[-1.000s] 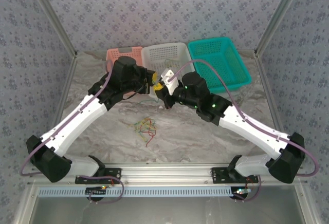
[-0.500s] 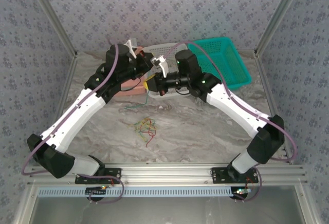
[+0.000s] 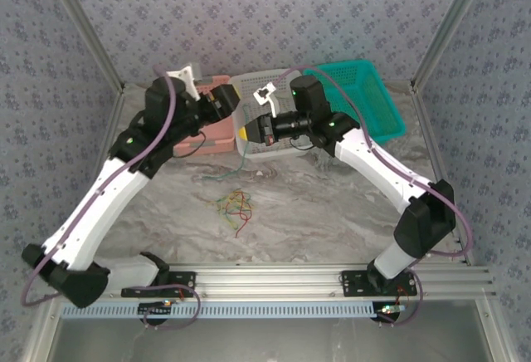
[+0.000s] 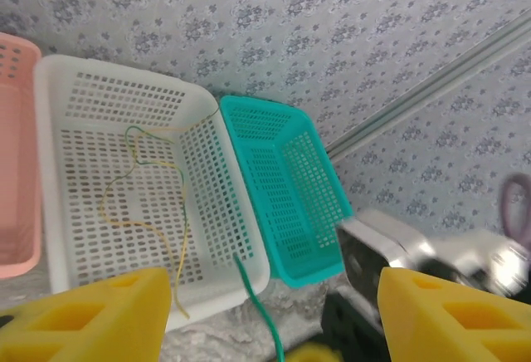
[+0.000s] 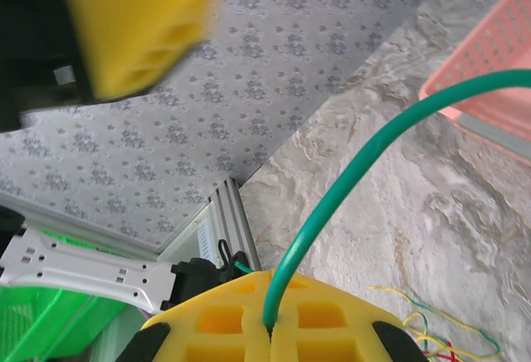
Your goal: Untangle the cables
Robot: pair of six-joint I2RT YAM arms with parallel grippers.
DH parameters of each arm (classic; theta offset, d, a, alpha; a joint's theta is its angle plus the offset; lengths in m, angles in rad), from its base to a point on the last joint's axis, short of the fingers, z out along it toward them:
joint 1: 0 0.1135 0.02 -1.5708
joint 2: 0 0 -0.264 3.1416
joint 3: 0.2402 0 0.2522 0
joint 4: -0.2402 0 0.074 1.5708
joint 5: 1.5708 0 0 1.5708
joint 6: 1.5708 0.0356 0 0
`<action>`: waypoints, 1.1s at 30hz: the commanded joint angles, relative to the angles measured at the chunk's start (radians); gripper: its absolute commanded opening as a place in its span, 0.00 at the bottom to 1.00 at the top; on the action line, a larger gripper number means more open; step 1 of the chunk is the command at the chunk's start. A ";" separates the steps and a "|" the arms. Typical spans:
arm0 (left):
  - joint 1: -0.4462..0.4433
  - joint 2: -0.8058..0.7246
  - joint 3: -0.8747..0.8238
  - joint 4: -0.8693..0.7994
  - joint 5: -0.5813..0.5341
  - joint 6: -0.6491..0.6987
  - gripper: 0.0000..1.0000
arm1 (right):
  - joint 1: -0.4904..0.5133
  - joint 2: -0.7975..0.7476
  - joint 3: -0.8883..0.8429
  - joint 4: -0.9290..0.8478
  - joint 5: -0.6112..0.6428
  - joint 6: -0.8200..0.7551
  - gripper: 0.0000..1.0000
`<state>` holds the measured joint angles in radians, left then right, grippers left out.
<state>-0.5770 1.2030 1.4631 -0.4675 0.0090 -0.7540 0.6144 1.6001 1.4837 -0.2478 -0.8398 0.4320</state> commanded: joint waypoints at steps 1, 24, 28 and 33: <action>-0.002 -0.085 -0.051 -0.106 -0.002 0.084 0.63 | -0.022 0.018 0.052 -0.045 -0.028 0.071 0.00; -0.142 -0.003 -0.223 -0.011 0.163 0.360 0.23 | -0.022 0.087 0.204 -0.241 0.039 0.161 0.00; -0.145 -0.009 -0.231 0.003 0.154 0.348 0.00 | -0.028 0.080 0.191 -0.236 0.048 0.175 0.00; -0.129 -0.047 -0.246 0.011 0.123 0.311 0.00 | -0.035 0.065 0.183 -0.233 0.079 0.178 0.00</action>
<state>-0.7139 1.1957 1.2274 -0.4942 0.1417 -0.4175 0.5865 1.7035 1.6764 -0.4721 -0.7921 0.5930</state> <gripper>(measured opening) 0.041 0.057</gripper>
